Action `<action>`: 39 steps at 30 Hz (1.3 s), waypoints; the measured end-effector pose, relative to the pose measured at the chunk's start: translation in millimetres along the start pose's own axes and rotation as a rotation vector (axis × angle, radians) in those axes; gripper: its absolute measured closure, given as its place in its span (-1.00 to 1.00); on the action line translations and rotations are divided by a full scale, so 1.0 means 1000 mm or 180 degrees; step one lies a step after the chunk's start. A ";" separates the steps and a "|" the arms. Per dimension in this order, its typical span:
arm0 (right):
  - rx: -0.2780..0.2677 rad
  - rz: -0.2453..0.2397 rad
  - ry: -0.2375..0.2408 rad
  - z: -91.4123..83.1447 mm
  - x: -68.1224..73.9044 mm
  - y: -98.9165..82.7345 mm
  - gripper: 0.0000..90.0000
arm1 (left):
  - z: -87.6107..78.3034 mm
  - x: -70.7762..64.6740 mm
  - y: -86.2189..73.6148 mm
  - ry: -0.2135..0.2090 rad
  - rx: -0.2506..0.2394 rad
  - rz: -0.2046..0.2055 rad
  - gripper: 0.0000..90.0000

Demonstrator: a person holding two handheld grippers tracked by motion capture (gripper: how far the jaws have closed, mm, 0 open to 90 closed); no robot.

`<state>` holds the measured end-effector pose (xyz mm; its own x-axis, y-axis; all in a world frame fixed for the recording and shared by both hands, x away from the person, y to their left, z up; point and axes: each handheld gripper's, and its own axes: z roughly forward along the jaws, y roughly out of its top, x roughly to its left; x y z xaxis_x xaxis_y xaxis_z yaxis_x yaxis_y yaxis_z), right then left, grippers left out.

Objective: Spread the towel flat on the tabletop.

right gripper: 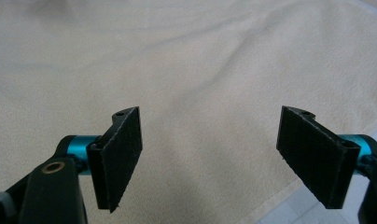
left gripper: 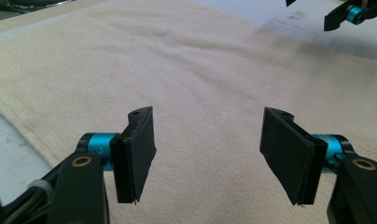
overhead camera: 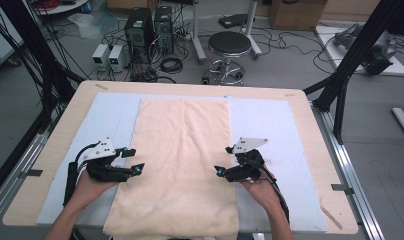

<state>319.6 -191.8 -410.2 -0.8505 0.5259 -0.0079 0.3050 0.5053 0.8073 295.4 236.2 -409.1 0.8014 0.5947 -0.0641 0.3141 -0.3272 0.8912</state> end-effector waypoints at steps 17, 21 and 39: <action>-0.0122 0.0155 -0.0162 -0.004 -0.032 0.024 -0.48 | -0.007 0.037 0.014 0.0364 -0.0113 -0.0388 -0.18; 0.0092 0.0168 -0.0158 0.006 -0.032 0.021 -0.48 | -0.014 0.035 0.015 0.0362 -0.0161 -0.0305 -0.18; 0.0142 0.0178 -0.0214 0.015 -0.042 0.044 -0.47 | -0.008 0.054 0.020 0.0410 -0.0107 -0.0456 -0.17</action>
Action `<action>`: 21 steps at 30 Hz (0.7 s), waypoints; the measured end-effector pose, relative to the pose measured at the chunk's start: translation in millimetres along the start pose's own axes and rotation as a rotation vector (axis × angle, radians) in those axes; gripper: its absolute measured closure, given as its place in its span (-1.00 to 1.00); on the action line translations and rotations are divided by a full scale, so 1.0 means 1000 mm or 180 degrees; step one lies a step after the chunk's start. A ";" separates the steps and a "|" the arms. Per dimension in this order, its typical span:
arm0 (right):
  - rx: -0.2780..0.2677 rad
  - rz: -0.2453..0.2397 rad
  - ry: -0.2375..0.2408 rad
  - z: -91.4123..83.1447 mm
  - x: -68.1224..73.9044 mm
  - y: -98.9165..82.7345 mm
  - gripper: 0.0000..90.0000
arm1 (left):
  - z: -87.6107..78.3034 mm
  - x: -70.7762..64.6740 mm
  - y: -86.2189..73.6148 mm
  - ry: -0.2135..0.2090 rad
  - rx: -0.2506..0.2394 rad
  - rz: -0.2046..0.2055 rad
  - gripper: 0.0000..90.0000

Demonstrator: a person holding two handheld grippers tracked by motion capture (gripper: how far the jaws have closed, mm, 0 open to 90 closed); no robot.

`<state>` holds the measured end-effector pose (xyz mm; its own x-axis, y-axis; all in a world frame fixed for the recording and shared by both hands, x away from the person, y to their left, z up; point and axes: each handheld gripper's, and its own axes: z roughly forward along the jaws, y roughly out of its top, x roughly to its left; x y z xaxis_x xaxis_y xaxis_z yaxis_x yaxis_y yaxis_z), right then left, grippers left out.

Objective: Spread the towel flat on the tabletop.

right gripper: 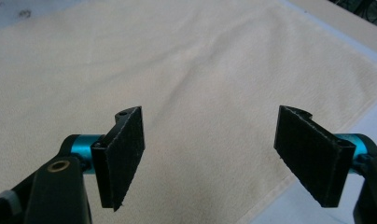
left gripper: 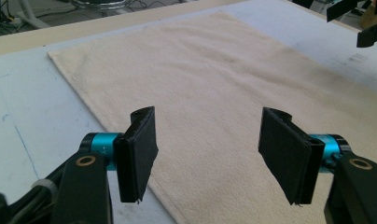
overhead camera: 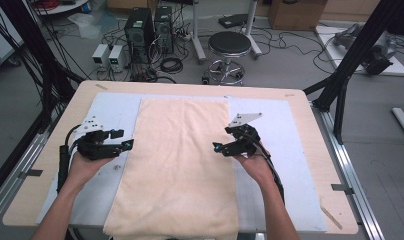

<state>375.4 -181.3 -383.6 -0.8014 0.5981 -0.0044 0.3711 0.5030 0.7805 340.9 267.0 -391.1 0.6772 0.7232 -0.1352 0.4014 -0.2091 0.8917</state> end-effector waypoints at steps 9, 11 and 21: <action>0.0177 -0.0022 0.0036 0.008 0.008 0.000 -0.47 | -0.007 0.003 0.001 -0.0045 -0.0082 -0.0041 -0.18; 0.0204 -0.0002 0.0021 0.007 0.008 0.000 -0.47 | -0.008 0.003 0.001 -0.0062 -0.0098 -0.0077 -0.18; 0.0276 0.0154 -0.0045 -0.004 0.001 -0.003 -0.47 | -0.005 0.001 0.001 -0.0219 -0.0095 -0.0064 -0.18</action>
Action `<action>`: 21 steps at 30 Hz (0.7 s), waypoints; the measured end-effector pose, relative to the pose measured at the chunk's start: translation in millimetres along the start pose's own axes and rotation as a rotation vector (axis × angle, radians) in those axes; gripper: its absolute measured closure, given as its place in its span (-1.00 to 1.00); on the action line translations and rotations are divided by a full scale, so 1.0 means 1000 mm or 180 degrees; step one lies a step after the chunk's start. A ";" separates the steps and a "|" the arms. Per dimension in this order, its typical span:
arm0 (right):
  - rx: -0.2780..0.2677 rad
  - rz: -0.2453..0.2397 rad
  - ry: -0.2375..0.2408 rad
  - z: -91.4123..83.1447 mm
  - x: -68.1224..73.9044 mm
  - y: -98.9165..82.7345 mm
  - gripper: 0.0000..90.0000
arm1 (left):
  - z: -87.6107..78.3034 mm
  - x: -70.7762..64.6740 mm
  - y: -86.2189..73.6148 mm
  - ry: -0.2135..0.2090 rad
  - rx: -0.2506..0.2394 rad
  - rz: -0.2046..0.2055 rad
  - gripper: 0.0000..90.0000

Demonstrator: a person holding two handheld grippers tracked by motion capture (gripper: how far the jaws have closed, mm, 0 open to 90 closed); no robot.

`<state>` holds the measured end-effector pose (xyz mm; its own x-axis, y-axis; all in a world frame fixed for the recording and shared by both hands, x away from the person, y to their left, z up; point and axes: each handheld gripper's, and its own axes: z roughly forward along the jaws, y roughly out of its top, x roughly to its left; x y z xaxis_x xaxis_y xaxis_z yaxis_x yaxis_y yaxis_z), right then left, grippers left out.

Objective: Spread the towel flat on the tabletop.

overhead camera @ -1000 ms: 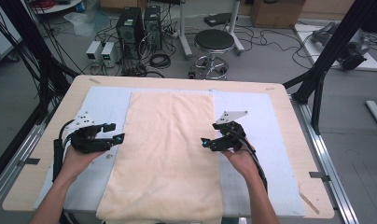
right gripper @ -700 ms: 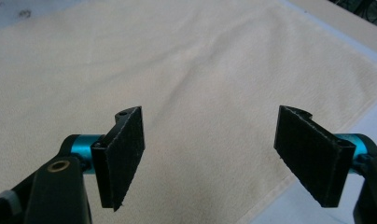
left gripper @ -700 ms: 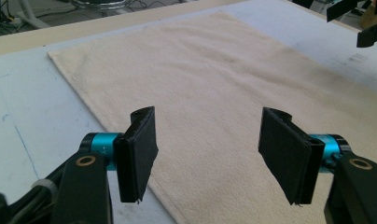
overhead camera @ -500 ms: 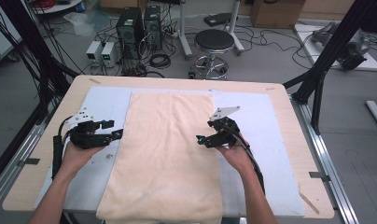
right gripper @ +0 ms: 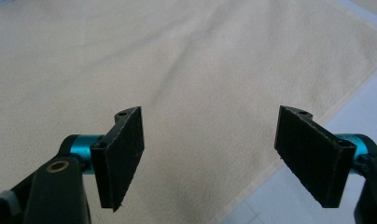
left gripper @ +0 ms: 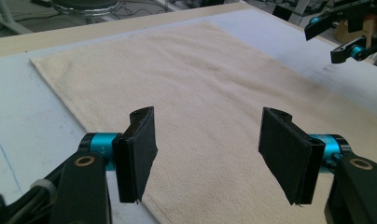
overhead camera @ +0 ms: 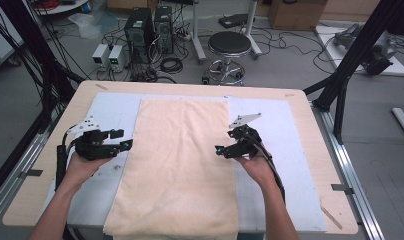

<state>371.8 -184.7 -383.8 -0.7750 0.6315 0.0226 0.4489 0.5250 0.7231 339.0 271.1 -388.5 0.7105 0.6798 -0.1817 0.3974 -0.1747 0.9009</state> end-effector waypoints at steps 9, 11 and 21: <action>0.0001 0.0142 -0.0050 -0.009 -0.007 -0.004 -0.47 | -0.013 0.006 -0.008 0.0135 0.0096 0.0073 -0.21; 0.0004 0.0188 -0.0074 -0.011 -0.007 -0.004 -0.47 | -0.014 0.008 -0.009 0.0130 0.0078 0.0050 -0.21; -0.0011 0.0194 -0.0108 -0.017 -0.006 -0.005 -0.48 | -0.006 0.013 -0.006 0.0097 -0.0011 0.0023 -0.21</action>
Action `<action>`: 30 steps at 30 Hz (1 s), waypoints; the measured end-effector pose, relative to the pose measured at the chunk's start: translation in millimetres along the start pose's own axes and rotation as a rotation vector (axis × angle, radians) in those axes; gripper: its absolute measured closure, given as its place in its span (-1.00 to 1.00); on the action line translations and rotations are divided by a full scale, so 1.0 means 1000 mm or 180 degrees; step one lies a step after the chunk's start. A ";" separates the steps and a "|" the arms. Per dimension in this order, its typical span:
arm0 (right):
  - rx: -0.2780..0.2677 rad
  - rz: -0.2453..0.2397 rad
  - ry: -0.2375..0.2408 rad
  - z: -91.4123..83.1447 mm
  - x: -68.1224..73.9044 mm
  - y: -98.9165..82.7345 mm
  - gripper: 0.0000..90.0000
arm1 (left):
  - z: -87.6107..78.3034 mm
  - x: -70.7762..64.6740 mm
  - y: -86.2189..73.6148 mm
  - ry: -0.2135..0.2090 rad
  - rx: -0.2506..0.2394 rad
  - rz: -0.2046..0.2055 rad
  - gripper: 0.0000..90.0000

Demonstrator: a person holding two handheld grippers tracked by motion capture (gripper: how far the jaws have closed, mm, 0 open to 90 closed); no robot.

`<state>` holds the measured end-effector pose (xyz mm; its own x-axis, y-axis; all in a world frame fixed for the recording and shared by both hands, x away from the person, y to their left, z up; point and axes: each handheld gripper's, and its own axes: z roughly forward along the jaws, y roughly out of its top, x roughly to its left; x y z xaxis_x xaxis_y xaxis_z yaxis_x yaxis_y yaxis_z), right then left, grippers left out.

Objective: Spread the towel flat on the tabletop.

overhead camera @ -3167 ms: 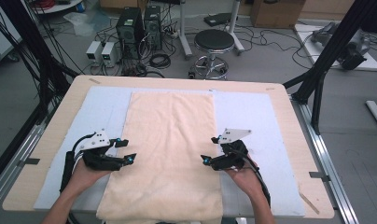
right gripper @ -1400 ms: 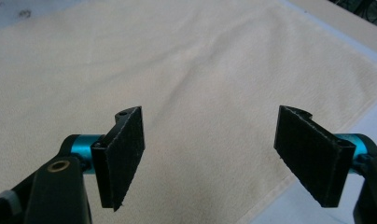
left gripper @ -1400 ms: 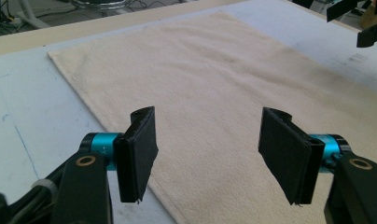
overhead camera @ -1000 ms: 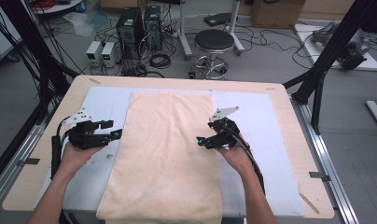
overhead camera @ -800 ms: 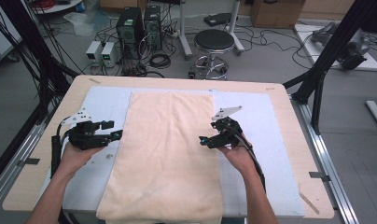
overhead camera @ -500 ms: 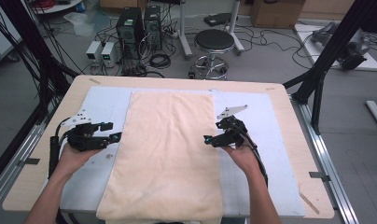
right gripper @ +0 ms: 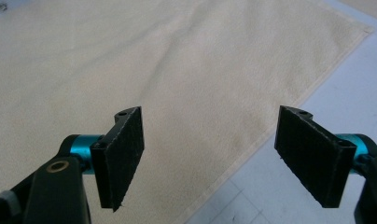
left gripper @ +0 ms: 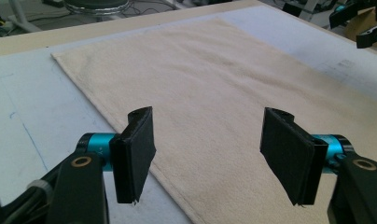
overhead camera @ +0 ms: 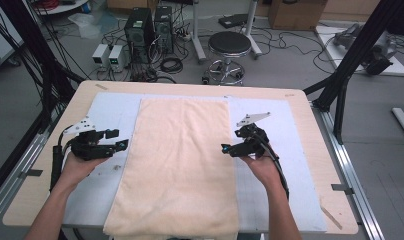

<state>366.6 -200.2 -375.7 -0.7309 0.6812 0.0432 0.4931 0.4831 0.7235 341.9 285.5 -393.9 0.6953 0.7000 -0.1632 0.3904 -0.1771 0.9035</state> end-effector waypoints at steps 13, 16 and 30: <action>-0.0058 -0.0114 0.0029 0.015 0.004 0.004 -0.49 | 0.015 -0.013 0.007 -0.0002 0.0140 0.0166 -0.20; -0.0141 -0.0149 0.0002 0.018 0.003 0.007 -0.48 | 0.024 -0.022 0.019 -0.0037 0.0132 0.0324 -0.19; -0.0206 0.0013 -0.0074 0.065 -0.030 0.003 -0.44 | 0.100 0.010 0.043 0.0306 0.0662 0.0405 -0.19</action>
<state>420.9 -183.7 -419.6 -0.7173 0.6960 0.0308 0.4639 0.4442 0.7665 425.8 215.3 -396.2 0.6902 0.7236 -0.0061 0.4260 -0.3995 0.8118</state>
